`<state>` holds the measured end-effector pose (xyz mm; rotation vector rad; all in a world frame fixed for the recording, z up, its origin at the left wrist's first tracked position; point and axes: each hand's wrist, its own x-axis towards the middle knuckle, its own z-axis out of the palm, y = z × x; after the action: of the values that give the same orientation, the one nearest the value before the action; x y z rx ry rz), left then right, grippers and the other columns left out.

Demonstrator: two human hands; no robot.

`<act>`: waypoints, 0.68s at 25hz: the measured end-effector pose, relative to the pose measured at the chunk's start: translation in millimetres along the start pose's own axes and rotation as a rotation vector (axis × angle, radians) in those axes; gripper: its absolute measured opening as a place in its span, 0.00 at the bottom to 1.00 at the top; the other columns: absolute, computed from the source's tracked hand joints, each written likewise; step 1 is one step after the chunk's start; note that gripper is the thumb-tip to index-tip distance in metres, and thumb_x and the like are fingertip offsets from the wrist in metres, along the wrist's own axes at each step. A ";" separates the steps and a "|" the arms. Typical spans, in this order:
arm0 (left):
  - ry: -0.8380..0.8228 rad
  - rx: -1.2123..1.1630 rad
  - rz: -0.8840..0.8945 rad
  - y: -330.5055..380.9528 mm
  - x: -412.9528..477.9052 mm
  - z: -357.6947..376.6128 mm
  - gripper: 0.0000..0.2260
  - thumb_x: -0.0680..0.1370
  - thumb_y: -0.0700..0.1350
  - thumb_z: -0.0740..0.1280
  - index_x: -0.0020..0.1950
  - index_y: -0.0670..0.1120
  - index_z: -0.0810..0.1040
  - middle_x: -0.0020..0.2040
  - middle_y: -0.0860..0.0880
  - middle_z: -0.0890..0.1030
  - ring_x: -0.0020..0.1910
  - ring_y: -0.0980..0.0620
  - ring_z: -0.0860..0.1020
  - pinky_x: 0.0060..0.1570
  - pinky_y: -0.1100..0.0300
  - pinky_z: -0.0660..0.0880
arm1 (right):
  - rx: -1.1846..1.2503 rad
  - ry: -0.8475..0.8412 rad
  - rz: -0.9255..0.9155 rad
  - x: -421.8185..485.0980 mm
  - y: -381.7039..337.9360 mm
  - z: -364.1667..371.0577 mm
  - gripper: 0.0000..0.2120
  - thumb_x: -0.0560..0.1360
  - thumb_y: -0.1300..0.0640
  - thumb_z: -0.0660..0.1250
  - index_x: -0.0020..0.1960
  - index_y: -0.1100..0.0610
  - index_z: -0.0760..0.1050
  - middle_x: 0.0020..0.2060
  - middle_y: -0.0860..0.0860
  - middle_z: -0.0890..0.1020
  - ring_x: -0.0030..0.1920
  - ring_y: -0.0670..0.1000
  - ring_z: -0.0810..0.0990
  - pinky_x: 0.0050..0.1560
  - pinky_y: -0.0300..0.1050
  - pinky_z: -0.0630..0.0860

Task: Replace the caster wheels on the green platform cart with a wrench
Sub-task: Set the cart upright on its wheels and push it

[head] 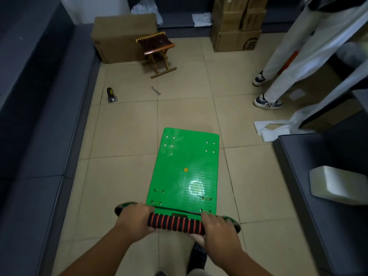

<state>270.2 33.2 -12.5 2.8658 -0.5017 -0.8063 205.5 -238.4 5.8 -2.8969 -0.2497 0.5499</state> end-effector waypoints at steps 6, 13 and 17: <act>0.100 -0.080 0.103 14.9 -71.9 31.0 0.31 0.75 0.78 0.51 0.72 0.65 0.68 0.59 0.64 0.74 0.59 0.60 0.74 0.65 0.58 0.61 | -0.006 0.040 0.123 -45.1 -37.9 42.2 0.31 0.48 0.39 0.83 0.45 0.52 0.80 0.38 0.50 0.80 0.38 0.55 0.81 0.48 0.57 0.78; 0.232 -0.110 0.029 23.7 -103.3 75.8 0.23 0.78 0.74 0.47 0.52 0.63 0.74 0.46 0.63 0.72 0.45 0.60 0.72 0.49 0.57 0.61 | 0.003 0.086 0.051 -77.6 -52.4 39.0 0.20 0.70 0.29 0.65 0.47 0.45 0.73 0.38 0.42 0.76 0.36 0.45 0.77 0.43 0.48 0.78; 0.141 -0.120 0.074 18.1 -97.6 59.0 0.38 0.71 0.77 0.36 0.62 0.59 0.72 0.55 0.58 0.71 0.56 0.54 0.69 0.51 0.52 0.58 | -0.058 0.027 0.104 -73.8 -57.6 33.3 0.30 0.79 0.31 0.39 0.44 0.44 0.74 0.35 0.40 0.74 0.32 0.42 0.74 0.34 0.45 0.79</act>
<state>155.8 48.4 -11.7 2.7511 -0.5192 -0.5966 117.7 -192.3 12.9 -2.9847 -0.1132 0.5288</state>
